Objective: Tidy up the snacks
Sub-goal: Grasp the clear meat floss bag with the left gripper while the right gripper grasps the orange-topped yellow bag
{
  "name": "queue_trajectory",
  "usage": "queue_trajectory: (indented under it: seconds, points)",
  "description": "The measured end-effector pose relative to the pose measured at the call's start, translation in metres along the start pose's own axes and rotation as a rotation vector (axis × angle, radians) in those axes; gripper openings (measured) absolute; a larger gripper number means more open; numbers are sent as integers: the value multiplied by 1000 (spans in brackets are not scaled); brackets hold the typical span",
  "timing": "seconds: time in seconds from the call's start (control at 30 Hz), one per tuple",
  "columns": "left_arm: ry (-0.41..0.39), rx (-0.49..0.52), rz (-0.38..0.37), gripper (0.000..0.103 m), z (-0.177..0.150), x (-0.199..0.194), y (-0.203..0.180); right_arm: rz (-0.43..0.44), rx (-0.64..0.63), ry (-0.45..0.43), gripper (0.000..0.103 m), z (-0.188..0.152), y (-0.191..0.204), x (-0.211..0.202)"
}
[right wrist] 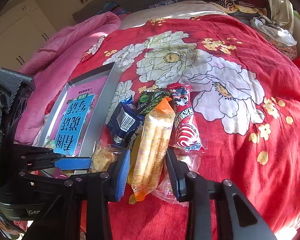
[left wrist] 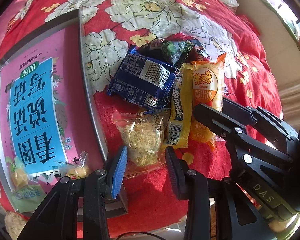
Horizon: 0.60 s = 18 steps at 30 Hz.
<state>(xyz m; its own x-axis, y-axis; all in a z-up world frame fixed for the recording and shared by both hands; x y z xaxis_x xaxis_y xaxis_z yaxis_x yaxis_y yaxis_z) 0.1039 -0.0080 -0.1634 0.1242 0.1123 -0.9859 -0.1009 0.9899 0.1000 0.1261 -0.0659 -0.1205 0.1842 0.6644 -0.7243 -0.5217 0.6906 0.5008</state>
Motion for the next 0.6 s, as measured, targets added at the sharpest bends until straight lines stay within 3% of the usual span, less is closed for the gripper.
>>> queue_trajectory:
  seconds: [0.17, 0.6]
  points:
    - [15, -36, -24, 40, 2, 8, 1, 24, 13, -4, 23, 0, -4, 3]
    - [-30, -137, -181, 36, 7, 4, 12, 67, 31, -83, 23, -2, -1, -22]
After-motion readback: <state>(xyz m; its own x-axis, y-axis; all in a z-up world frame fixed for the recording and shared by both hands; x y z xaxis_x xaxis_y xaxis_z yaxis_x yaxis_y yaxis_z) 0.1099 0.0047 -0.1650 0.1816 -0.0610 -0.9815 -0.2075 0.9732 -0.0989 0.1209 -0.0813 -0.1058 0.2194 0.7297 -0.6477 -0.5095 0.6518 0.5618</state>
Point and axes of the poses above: each gripper's, at about its wrist camera, not at the fingertips, and x roughly the way its jaws point, y to its left, z to its top, the point moved 9 cm from there along x, roughly the way its jaws point, and after that the axes turned 14 degrees about z, right-handed, at the moved point
